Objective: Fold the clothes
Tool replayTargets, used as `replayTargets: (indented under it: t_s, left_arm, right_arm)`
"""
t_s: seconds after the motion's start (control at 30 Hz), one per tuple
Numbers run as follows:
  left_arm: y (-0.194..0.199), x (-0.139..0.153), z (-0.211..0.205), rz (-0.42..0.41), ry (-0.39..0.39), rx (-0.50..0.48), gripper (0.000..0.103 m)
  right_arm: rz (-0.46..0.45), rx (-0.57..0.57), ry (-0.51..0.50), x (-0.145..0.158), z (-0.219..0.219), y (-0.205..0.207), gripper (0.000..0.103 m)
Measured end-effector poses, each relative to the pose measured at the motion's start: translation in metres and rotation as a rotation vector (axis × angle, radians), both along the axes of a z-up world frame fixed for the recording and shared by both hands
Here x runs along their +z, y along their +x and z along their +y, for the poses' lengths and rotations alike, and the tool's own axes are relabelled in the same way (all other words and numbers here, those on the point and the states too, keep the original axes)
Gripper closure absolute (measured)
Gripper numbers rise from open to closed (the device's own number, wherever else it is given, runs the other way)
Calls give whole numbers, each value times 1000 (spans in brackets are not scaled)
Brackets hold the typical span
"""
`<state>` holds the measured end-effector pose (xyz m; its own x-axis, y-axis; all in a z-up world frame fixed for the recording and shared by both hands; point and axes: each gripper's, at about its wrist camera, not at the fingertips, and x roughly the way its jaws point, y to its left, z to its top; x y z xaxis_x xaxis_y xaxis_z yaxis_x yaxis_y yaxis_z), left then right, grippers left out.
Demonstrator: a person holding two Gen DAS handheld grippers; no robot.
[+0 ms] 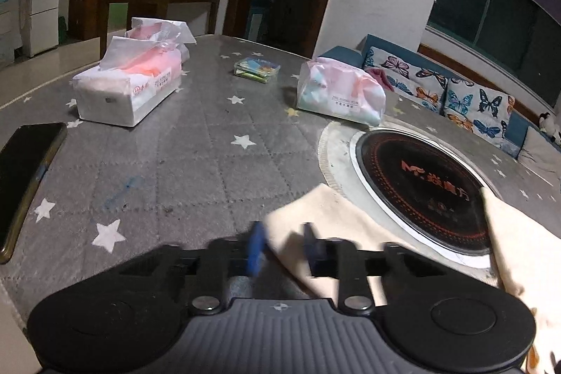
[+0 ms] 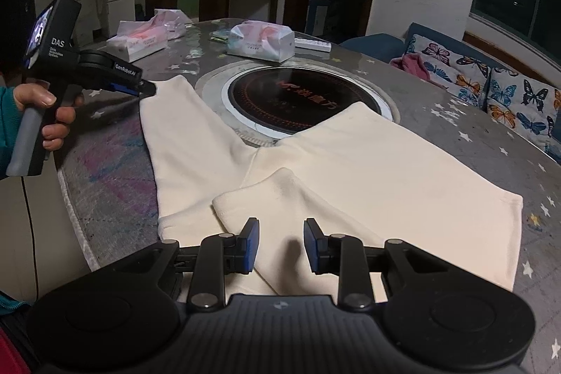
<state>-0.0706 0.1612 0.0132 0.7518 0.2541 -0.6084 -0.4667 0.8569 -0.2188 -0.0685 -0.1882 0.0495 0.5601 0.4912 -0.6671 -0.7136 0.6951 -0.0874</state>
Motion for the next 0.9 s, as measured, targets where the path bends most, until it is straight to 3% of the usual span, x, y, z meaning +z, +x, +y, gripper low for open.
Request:
replayTargets:
  t_s: [0.1,0.2,0.43,0.7,0.9]
  left_arm:
    - [-2,6,1,-29,-48,5,99]
    - [-7,24,-15,-87,-61,-50,99]
    - [-13,74,-87,-214,-85,-315,99]
    - [-15,99,-183,-287,-122,-641,99]
    - [-6,83,-241,-248,-165,-824,99]
  right_arm:
    - [-4,-24,14,2,-8,-1,76]
    - [-4,-60,40,4,-20,-2,76]
    - [0,-156,95,5,-52,-3,76]
    - [-16,-278,150,7,-97,-7,76]
    - [1,-375,187,3,-132,-11,76]
